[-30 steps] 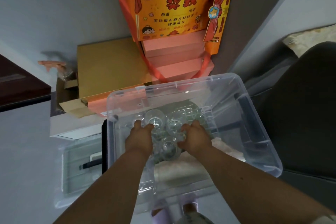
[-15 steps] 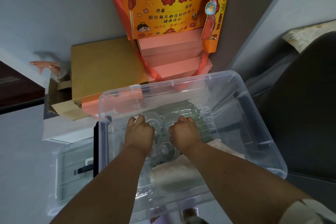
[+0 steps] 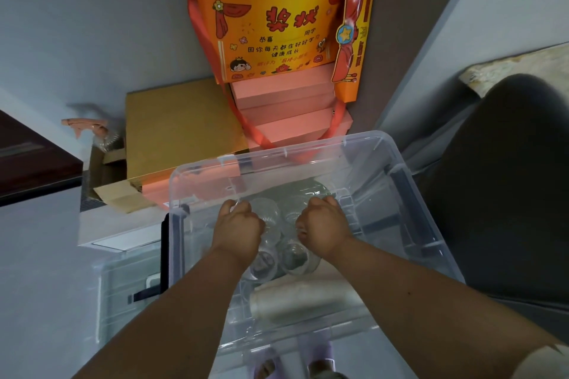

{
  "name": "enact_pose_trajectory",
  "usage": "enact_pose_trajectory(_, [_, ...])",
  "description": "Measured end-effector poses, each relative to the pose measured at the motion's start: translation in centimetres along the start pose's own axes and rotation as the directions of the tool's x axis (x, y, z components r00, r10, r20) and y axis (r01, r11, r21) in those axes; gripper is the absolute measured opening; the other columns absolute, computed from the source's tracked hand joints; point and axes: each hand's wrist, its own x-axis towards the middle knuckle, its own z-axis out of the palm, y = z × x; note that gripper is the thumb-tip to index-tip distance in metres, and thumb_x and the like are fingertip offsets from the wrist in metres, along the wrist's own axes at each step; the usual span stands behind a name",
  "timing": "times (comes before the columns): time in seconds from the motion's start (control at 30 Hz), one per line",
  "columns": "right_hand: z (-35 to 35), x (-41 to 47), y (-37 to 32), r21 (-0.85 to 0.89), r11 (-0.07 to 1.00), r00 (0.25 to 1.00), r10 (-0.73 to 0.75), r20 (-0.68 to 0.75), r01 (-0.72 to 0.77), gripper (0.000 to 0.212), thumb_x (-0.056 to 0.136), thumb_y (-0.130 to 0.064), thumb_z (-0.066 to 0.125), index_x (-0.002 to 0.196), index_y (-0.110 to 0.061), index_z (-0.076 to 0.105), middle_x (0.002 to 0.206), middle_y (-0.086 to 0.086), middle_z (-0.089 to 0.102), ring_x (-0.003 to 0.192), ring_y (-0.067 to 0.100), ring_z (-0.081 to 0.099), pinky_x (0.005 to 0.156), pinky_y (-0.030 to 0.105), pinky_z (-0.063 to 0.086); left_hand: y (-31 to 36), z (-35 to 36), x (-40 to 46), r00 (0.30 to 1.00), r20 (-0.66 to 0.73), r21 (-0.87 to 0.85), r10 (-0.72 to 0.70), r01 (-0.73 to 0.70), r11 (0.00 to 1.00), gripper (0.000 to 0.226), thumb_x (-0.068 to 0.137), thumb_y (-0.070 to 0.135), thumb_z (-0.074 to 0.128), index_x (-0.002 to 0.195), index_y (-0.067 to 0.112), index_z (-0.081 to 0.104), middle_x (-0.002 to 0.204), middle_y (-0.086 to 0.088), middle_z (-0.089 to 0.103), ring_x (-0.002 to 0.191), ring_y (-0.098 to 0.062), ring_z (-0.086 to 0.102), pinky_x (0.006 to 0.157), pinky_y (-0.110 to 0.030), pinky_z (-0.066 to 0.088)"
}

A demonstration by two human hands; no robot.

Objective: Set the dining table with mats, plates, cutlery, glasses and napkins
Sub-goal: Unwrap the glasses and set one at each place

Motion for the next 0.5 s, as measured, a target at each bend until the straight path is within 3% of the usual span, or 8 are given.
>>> enact_pose_trajectory(0.1, [-2.3,-1.1,0.3,0.008,1.0,0.998,0.012,-0.053,-0.012,0.012,0.068,-0.015,0.062,0.059,-0.022,0.066,0.061,-0.002,0.049,0.083,0.022,0.054,0.081,0.03,0.025,0.2,-2.3,-0.5,0.997,-0.07,-0.027,0.034,-0.036,0.999,0.022,0.081,0.023,0.065,0.101,0.025,0.074,0.098,0.004,0.068,0.117,-0.02,0.046,0.111,-0.039,0.012])
enact_pose_trajectory(0.2, [-5.3,-2.5,0.5,0.048,0.999,0.994,0.022,-0.105,-0.017,0.022,0.058,-0.018,0.065,0.046,-0.026,0.05,0.053,-0.007,0.041,0.07,0.023,0.056,0.074,0.029,0.024,0.4,-5.5,-0.8,0.988,-0.127,-0.008,0.089,-0.091,0.996,0.017,0.059,0.027,0.081,0.076,0.028,0.077,0.072,0.008,0.068,0.097,-0.02,0.058,0.103,-0.039,0.019])
enact_pose_trajectory(0.27, [-7.7,-3.5,0.6,0.033,0.999,0.988,0.015,-0.153,-0.01,0.011,0.065,-0.022,0.062,0.054,-0.022,0.062,0.059,-0.005,0.049,0.075,0.022,0.053,0.076,0.029,0.025,0.7,-8.4,-0.9,0.979,-0.162,0.025,0.125,-0.122,0.992,0.019,0.053,0.032,0.084,0.07,0.03,0.075,0.067,0.01,0.064,0.091,-0.017,0.058,0.099,-0.037,0.018])
enact_pose_trajectory(0.37, [-11.9,-5.3,0.5,0.013,1.0,0.969,0.007,-0.246,-0.004,0.012,0.071,-0.024,0.061,0.065,-0.021,0.071,0.067,-0.002,0.053,0.076,0.022,0.05,0.076,0.029,0.024,1.2,-12.4,-1.5,0.97,-0.197,0.017,0.141,-0.141,0.99,0.012,0.078,0.031,0.065,0.087,0.029,0.073,0.085,0.01,0.059,0.11,-0.014,0.047,0.107,-0.036,0.008])
enact_pose_trajectory(0.43, [-14.5,-6.8,0.4,0.01,1.0,0.96,0.027,-0.278,-0.025,0.017,0.07,-0.027,0.058,0.072,-0.023,0.074,0.07,0.0,0.06,0.08,0.027,0.055,0.079,0.032,0.028,1.5,-15.5,-1.9,0.954,-0.231,0.044,0.192,-0.187,0.981,0.009,0.079,0.034,0.064,0.081,0.027,0.069,0.082,0.009,0.052,0.107,-0.015,0.047,0.103,-0.034,0.008])
enact_pose_trajectory(0.5, [-17.0,-8.3,0.5,-0.022,0.999,0.946,0.026,-0.324,-0.035,0.021,0.072,-0.029,0.055,0.077,-0.024,0.075,0.076,0.001,0.064,0.086,0.025,0.055,0.081,0.031,0.024,2.0,-18.6,-2.2,0.939,-0.256,0.041,0.231,-0.228,0.973,0.013,0.077,0.037,0.069,0.077,0.024,0.069,0.079,0.009,0.052,0.102,-0.015,0.048,0.1,-0.035,0.011])
